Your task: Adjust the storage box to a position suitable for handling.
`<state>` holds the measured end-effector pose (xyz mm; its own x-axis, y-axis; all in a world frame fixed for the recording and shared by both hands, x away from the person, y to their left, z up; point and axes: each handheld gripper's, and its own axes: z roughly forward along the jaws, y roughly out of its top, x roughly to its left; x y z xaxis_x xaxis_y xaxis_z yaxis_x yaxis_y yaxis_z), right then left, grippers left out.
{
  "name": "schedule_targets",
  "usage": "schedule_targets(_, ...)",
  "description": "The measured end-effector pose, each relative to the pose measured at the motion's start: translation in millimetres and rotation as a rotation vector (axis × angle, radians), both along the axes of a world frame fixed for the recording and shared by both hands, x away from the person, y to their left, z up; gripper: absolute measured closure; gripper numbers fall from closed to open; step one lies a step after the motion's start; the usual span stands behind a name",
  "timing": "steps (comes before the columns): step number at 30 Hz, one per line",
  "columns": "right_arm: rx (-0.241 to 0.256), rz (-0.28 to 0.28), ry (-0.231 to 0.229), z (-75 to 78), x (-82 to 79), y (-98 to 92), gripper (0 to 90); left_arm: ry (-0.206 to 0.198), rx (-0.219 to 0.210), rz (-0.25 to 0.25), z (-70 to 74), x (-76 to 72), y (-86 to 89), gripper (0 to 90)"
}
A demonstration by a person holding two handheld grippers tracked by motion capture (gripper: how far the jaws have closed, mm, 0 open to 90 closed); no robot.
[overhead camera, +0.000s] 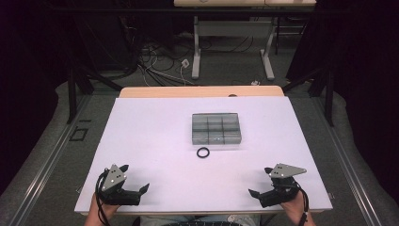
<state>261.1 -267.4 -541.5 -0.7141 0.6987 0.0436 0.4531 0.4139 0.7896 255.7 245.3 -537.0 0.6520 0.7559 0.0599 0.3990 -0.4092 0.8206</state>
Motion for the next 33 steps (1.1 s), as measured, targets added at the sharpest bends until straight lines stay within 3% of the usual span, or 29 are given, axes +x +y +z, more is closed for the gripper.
schedule_targets(14,-0.006,-0.002,0.001,-0.9,0.4,1.9,0.0,0.001,-0.003,-0.001,-0.4,0.1,-0.1,0.0)
schedule_targets(20,-0.033,-0.008,-0.007,-1.1,1.2,4.3,0.0,-0.001,-0.005,-0.001,-0.9,-0.3,-2.4,0.0)
schedule_targets(21,-0.05,-0.022,0.008,-1.2,1.5,5.2,0.0,0.0,-0.003,-0.002,-0.9,0.0,-2.5,0.0)
schedule_targets(26,-0.041,-0.022,0.014,-1.0,2.6,5.9,0.0,-0.005,-0.01,0.008,-1.1,-0.7,-3.3,0.0)
schedule_targets(33,-0.072,-0.024,0.001,-2.5,13.6,15.5,0.0,-0.001,-0.003,0.006,-0.1,-1.2,-1.8,0.0)
